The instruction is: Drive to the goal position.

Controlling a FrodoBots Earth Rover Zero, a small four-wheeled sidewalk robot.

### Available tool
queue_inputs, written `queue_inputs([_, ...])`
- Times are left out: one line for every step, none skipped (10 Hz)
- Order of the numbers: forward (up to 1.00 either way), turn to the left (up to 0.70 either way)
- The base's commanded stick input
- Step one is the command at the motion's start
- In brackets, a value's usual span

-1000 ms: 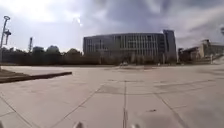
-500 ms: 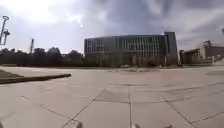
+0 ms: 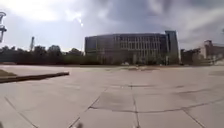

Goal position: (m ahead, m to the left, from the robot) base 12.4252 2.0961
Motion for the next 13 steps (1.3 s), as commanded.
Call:
queue_inputs([0.7, -0.01])
queue_inputs([0.7, -0.01])
queue_inputs([0.7, -0.01])
queue_inputs([0.7, -0.01])
queue_inputs([0.7, -0.01])
queue_inputs([0.7, -0.01])
queue_inputs([0.7, -0.01])
queue_inputs([0.7, -0.01])
queue_inputs([0.7, -0.01])
queue_inputs([0.7, -0.01])
queue_inputs([0.7, -0.01])
queue_inputs([0.7, -0.01])
queue_inputs([0.7, -0.01])
